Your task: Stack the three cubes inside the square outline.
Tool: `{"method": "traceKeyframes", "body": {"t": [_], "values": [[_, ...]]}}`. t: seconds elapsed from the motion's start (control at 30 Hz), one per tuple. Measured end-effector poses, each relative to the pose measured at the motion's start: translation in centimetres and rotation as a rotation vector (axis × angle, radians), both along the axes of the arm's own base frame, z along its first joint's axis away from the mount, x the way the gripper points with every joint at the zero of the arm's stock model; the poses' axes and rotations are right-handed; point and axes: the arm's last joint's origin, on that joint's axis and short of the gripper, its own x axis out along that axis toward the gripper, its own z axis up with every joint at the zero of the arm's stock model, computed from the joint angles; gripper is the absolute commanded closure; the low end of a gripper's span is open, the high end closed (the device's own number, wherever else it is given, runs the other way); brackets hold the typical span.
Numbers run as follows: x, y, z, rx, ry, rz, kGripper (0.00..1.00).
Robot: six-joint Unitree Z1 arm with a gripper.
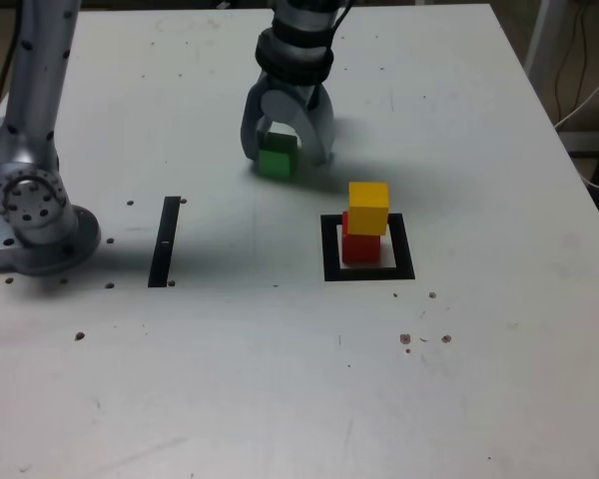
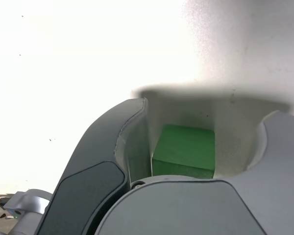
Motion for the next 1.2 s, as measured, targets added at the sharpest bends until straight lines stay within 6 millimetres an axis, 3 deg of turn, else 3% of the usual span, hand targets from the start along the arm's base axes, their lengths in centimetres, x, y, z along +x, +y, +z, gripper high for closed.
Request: {"method": "traceKeyframes", "body": {"t": [0.83,1.2], "values": [[0.0,-0.2,0.3,-0.003,0.003,0.001,0.62],[1.9,-4.1,6.2,0.034,-0.014,-0.045,0.62]]}}
